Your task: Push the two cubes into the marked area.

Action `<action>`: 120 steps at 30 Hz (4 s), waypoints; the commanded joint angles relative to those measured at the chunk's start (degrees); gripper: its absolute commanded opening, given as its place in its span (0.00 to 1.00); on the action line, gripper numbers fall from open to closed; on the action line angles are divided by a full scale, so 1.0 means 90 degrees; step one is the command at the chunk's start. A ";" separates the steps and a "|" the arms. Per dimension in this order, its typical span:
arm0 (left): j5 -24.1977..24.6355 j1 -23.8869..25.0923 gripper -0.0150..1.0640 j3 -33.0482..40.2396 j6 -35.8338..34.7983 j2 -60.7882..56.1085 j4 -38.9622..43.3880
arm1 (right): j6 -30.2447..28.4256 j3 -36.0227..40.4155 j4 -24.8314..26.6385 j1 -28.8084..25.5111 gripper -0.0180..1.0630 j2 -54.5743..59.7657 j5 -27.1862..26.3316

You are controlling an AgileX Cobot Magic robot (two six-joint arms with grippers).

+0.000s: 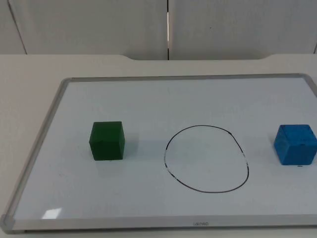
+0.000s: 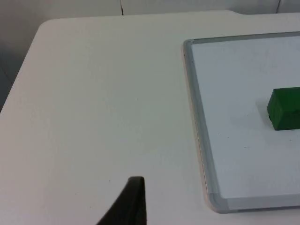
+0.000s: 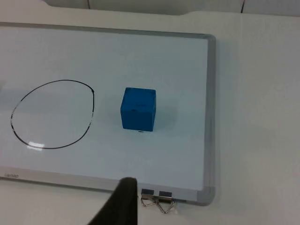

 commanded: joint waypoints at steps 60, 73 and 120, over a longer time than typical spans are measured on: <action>-0.2430 0.0028 0.01 -0.0267 0.5119 0.4950 -0.5351 | 0.0003 0.0017 -0.0040 -0.0028 0.99 -0.0019 -0.0077; -0.2416 0.0028 0.01 -0.0267 0.6636 0.6520 -0.7127 | 0.0003 0.0017 -0.0040 -0.0028 0.99 -0.0019 -0.0077; -0.5537 -0.1455 0.01 -0.0960 0.6800 1.0500 -0.7989 | 0.0003 0.0017 -0.0040 -0.0028 0.99 -0.0019 -0.0077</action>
